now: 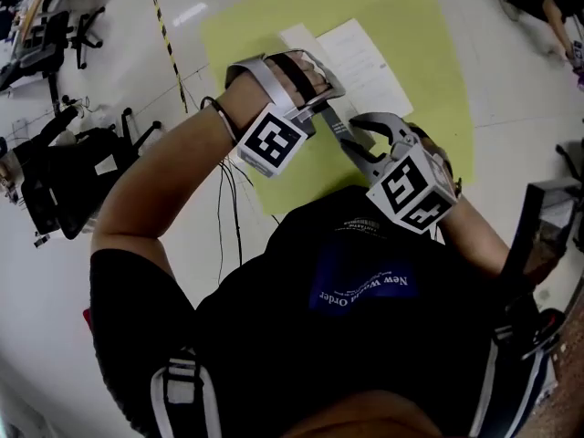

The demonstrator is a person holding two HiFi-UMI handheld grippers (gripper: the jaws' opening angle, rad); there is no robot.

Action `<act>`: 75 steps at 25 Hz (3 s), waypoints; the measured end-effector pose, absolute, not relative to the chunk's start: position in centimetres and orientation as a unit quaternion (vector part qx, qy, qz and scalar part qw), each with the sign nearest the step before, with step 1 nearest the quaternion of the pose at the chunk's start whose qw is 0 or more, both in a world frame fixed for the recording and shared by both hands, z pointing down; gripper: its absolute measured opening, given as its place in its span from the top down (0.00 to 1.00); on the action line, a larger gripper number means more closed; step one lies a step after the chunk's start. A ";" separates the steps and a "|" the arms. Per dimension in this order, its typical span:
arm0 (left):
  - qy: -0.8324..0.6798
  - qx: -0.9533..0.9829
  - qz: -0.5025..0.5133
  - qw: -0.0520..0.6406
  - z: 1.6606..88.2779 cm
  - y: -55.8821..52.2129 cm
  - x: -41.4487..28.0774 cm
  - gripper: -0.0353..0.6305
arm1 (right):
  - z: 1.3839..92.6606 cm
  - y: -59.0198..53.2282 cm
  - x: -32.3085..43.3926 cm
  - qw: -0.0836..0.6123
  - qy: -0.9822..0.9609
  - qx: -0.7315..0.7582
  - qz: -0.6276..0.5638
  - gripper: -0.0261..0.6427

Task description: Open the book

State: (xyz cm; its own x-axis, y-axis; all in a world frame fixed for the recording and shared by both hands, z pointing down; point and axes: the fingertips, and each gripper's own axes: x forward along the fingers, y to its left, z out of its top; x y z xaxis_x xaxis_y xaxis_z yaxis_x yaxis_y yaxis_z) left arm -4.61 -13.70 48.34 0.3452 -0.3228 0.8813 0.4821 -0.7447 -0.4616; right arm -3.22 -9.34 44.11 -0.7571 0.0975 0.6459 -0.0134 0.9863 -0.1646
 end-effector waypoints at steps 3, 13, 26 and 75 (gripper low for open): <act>-0.010 -0.758 -0.552 0.348 47.7 -9.9 -9.7 0.77 | 41.6 -6.3 -7.3 0.266 -0.944 -0.091 0.171 0.79; 0.049 -0.766 -0.560 0.311 51.7 -0.5 -17.5 0.70 | 48.7 -6.6 -10.7 0.321 -0.912 -0.101 0.234 0.79; 0.119 -0.762 -0.587 0.246 58.5 7.1 -24.4 0.58 | 54.5 -2.5 -13.1 0.419 -0.876 -0.137 0.197 0.79; 0.380 -0.755 0.064 -0.531 53.5 -13.0 -9.5 0.57 | 59.1 -11.5 -4.7 0.360 -0.866 0.058 0.341 0.98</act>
